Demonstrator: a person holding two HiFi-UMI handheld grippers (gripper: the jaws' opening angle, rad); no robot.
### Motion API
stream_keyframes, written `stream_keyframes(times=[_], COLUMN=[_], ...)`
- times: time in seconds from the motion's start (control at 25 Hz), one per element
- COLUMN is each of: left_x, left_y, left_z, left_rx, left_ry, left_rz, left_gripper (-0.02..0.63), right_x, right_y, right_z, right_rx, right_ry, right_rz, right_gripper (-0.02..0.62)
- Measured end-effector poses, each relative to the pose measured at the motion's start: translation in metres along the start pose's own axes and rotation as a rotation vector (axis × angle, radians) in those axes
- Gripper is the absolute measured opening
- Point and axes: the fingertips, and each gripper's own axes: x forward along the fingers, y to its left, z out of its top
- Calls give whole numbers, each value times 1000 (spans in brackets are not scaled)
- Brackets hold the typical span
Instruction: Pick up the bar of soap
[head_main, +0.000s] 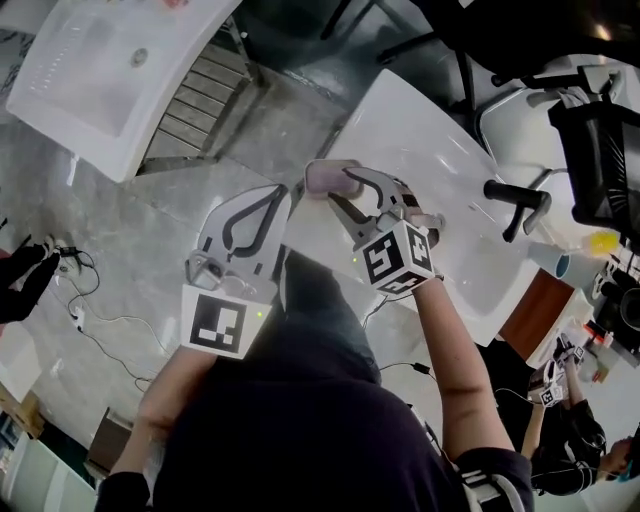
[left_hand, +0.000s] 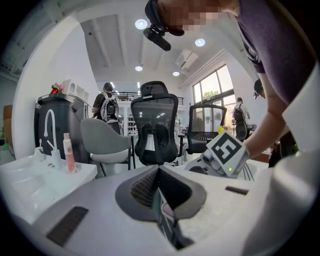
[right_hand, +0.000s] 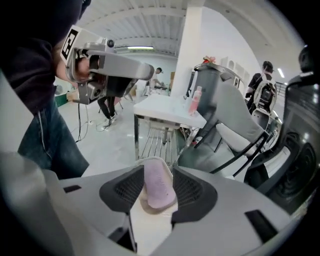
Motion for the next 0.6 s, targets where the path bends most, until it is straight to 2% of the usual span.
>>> stream_keyframes(times=[0.4,0.6], left_x=[-17,-24], left_y=[6,11], left_z=[-10,-13], left_rx=[-43,-52], left_ry=[24,29], left_rz=[106,151], left_gripper=[0,0], right_x=[21,28], right_y=[8,9], right_z=[-11,-14], right_rx=[-183,-220], right_ry=[182,251], right_rz=[139,188], right_gripper=[187,187])
